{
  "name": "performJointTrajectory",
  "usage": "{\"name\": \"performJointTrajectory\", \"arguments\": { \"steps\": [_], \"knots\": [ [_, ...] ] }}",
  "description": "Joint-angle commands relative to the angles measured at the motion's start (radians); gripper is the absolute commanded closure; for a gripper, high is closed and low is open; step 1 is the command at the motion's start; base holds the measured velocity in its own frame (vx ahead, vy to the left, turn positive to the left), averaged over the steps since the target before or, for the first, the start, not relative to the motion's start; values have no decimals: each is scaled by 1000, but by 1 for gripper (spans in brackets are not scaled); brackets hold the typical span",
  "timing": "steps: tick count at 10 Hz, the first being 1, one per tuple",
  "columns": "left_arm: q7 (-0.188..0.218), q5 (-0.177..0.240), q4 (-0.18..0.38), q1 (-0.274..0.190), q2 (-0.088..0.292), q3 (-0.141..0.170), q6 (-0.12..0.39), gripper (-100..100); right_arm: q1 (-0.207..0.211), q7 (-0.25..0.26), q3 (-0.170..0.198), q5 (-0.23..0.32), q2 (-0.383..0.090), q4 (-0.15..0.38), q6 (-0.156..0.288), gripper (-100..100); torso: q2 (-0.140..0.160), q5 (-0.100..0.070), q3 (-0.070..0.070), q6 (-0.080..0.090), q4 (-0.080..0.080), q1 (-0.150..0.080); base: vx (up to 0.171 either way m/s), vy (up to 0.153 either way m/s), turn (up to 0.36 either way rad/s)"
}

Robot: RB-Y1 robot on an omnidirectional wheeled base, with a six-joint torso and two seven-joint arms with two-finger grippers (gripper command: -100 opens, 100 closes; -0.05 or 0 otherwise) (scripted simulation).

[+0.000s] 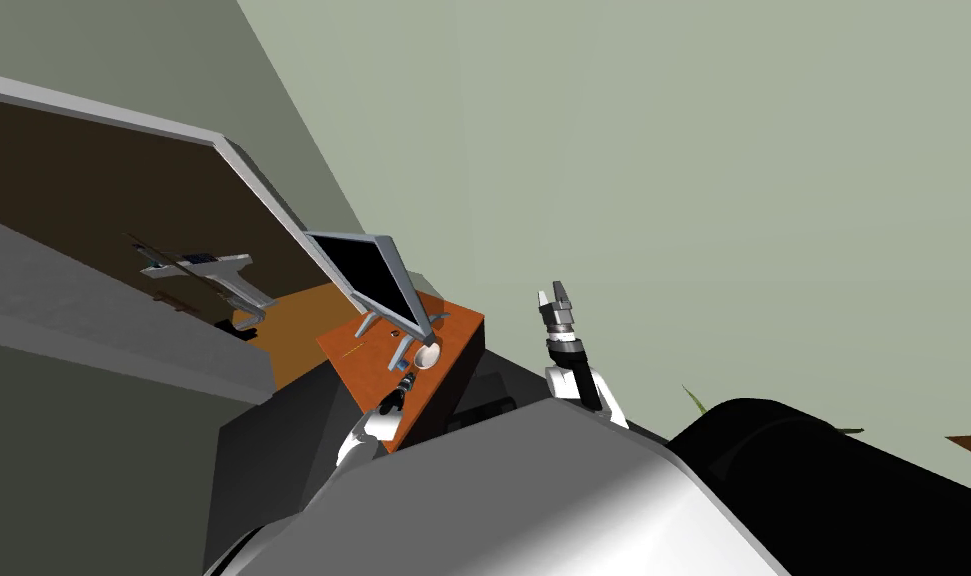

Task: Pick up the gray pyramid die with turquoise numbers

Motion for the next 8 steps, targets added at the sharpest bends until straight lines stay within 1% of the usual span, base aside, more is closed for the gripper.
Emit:
{"name": "performJointTrajectory", "arguments": {
  "steps": [1, 2, 4, 5, 6, 8],
  "knots": [
    [-15, -22, 22, -1, -15, 50, -16, -100, 0, 0, 0, 0, 0, 0, 0, 0, 0, 0, 0, 0, 0, 0, -17, 24, -109],
    [-15, -22, 22, -1, -15, 54, -16, -100, 0, 0, 0, 0, 0, 0, 0, 0, 0, 0, 0, 0, 0, 0, -13, 15, -46],
    [-31, -47, 50, -3, -33, 116, -35, -100, 0, 0, 0, 0, 0, 0, 0, 0, 0, 0, 0, 0, 0, -1, -3, 13, -110],
    [-25, -37, 32, 2, -27, 92, -23, -100, 0, 0, 0, 0, 0, 0, 0, 0, -1, 0, 0, 0, 0, -1, -5, 7, -26],
    [-26, -38, 33, 2, -27, 95, -24, 100, 0, 0, 0, 0, 0, 0, 0, 0, -1, 0, 0, -1, 0, -1, 0, 0, 0],
    [-26, -37, 30, -2, -29, 94, -27, 100, 0, 0, 0, 0, 0, 0, 0, 0, -2, 1, -2, -3, -3, 1, 2, -2, -9]
  ]
}}
